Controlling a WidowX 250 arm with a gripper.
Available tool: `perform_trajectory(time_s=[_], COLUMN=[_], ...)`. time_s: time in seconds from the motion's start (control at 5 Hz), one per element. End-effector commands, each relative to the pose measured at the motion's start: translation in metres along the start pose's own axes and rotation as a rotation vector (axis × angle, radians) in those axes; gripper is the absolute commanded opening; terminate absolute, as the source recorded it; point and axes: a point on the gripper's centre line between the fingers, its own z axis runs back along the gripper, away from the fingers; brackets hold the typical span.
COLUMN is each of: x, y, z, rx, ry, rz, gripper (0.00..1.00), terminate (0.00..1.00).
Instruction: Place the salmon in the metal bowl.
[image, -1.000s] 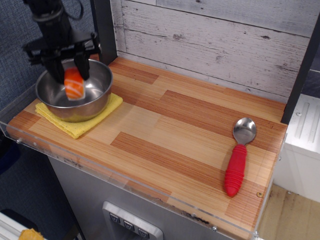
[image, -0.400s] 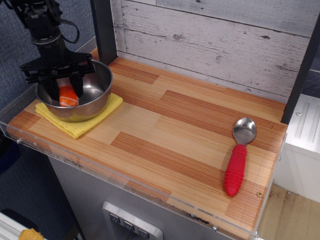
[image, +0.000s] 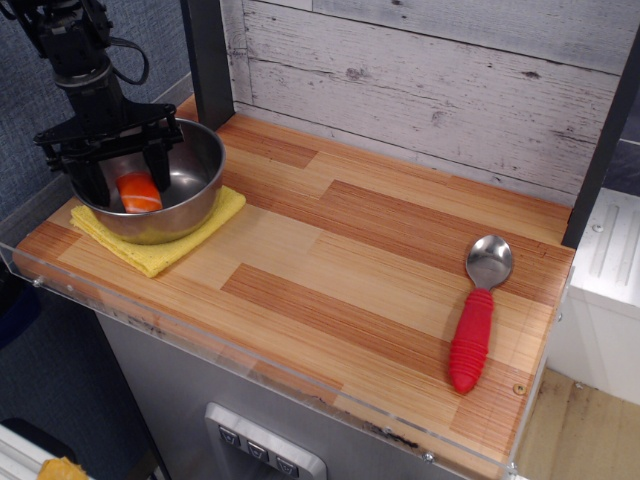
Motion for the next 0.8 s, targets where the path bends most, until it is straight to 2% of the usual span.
perform_trajectory(time_s=[0.0,0.2,0.4,0.6], x=[0.002,0.002,0.003,0.007], y=[0.001,-0.006,-0.014,-0.020], z=[0.021,0.024,0.042,0.062], rx=[-0.018,-0.034,-0.030,-0.095], ry=[-0.048,-0.058,-0.091,-0.092], rz=[0.000,-0.023,-0.061,-0.084], gripper=[1.00,1.00,1.00,1.00], terminate=[0.00,0.00,0.00,0.00])
